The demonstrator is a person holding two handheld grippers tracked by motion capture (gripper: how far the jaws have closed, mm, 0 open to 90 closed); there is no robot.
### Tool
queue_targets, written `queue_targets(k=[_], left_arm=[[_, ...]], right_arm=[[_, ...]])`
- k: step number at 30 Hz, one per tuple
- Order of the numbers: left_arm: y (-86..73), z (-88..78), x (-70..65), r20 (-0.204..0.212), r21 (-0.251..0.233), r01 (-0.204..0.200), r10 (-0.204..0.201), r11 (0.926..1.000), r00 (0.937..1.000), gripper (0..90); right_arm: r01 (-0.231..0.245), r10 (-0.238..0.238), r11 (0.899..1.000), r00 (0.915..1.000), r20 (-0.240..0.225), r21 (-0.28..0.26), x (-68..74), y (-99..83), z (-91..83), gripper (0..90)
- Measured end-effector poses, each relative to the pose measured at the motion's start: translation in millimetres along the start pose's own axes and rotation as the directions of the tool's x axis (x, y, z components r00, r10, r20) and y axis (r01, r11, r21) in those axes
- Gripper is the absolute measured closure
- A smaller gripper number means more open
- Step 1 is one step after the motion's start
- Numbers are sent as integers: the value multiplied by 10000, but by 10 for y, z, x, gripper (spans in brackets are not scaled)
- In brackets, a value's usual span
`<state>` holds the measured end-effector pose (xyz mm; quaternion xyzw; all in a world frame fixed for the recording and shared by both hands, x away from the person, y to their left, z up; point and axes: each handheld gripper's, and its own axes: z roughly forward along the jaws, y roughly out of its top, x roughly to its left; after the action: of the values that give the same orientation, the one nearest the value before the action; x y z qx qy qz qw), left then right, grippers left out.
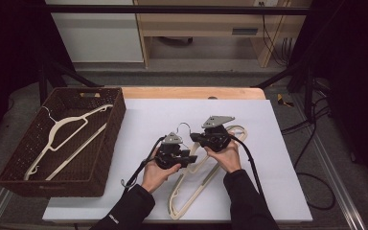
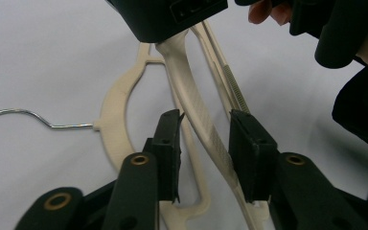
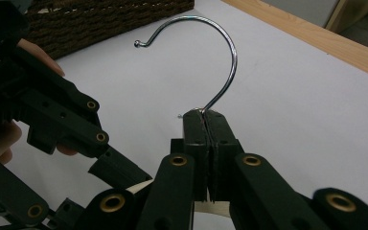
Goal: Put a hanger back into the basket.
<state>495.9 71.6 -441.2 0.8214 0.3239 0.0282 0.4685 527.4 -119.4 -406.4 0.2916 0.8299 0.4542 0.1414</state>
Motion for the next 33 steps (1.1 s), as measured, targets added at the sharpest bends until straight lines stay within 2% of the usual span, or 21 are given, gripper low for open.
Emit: queue_targets(k=[4, 13, 18, 21, 23, 27, 30, 33], left_arm=[[6, 27, 1, 79, -76, 310, -310, 9995, 9995, 717], [31, 15, -43, -77, -143, 932, -933, 9955, 9956, 757], [58, -20, -107, -76, -411, 1248, -1253, 9913, 9921, 790], [85, -64, -152, 170, -639, 1428, -1420, 9877, 9897, 824], [99, -85, -189, 249, -726, 1422, -1407, 9872, 9897, 842], [123, -125, -295, 192, -834, 1091, -1079, 9905, 9940, 858], [140, -167, -347, 169, -864, 880, -868, 9924, 9961, 861], [166, -230, -375, 149, -875, 667, -656, 9939, 9977, 861]], right_arm=[[11, -11, 10000, 10000, 16, -12, 3, 0, -7, 892], [-62, 63, 9997, 10000, 35, -234, -1, -10, -63, 888], [-119, 128, 9988, 9997, 197, -477, 25, -4, -181, 877], [-149, 172, 9970, 9994, 295, -753, 41, -3, -292, 856], [-141, 169, 9966, 9993, 341, -813, 60, -3, -350, 846], [-19, 74, 9946, 9986, 528, -1034, 112, 1, -489, 831], [97, -24, 9925, 9982, 597, -1218, 141, 3, -606, 785], [109, 6, 9860, 9976, 691, -1662, 172, -11, -742, 720]])
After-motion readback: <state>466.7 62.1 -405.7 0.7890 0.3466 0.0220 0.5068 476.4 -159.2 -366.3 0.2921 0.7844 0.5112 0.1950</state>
